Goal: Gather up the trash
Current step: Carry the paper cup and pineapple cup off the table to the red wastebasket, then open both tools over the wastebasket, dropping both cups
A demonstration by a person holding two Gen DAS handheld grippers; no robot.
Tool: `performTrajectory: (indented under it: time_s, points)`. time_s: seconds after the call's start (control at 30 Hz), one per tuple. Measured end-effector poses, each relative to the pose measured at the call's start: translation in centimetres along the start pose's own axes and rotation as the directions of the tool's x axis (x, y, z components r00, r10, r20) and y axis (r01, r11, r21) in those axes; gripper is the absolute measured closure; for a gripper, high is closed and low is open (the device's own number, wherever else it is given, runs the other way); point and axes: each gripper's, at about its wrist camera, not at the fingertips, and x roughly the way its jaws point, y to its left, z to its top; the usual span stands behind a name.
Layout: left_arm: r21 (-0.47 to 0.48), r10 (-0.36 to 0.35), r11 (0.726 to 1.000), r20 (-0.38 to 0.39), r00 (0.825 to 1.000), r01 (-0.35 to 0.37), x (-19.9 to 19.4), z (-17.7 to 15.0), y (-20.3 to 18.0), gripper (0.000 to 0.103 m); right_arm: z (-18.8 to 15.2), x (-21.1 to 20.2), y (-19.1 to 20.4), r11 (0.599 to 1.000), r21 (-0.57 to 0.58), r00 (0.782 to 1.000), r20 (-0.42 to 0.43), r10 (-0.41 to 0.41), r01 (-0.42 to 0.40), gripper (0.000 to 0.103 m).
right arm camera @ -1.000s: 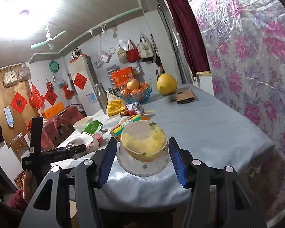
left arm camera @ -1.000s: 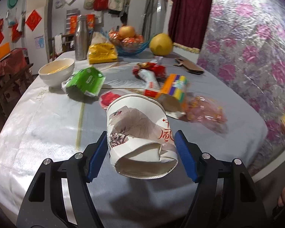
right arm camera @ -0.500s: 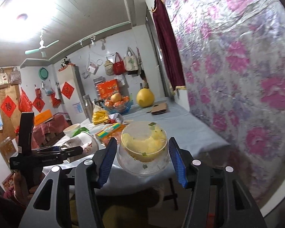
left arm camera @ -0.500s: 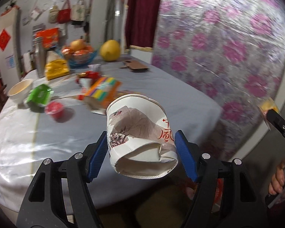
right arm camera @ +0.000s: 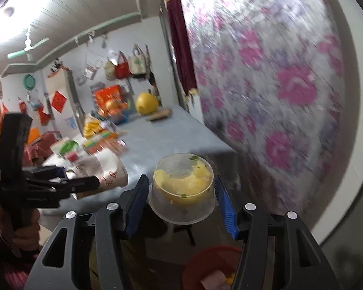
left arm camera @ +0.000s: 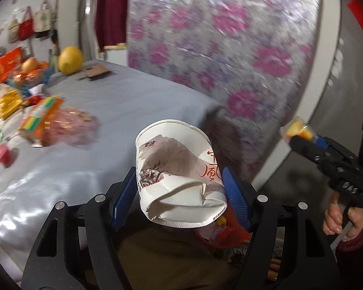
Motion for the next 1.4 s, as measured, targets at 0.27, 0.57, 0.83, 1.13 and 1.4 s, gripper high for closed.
performTrajectory:
  time_s: [0.27,0.57,0.83,1.13,1.4]
  points:
    - [0.068,-0.06,0.995,-0.097,0.993,0.067,3.9,-0.7,-4.0,0.034,-5.2,4.5,-4.2,0.995,0.089,0.97,-0.241,-0.031,0.054,0.039]
    - [0.122,-0.092,0.986,-0.161,0.983,0.112,6.5,-1.4,-6.9,0.034,-4.7,2.1,-8.2,0.967,0.24,0.99,-0.129,-0.052,0.082,0.025]
    - [0.167,-0.112,0.975,-0.197,0.974,0.146,8.6,-1.4,-9.3,0.033,-3.9,0.9,-9.4,0.961,0.264,0.995,-0.078,-0.06,0.079,0.023]
    - [0.211,-0.06,0.973,-0.142,0.988,0.089,8.7,-1.0,-10.4,0.02,-3.6,0.5,-8.9,0.965,0.254,0.997,-0.059,-0.044,0.058,0.023]
    - [0.185,-0.031,0.981,-0.112,0.993,0.051,7.4,-1.2,-8.9,0.011,-3.3,0.2,-8.6,0.965,0.257,0.998,-0.047,-0.032,0.043,0.023]
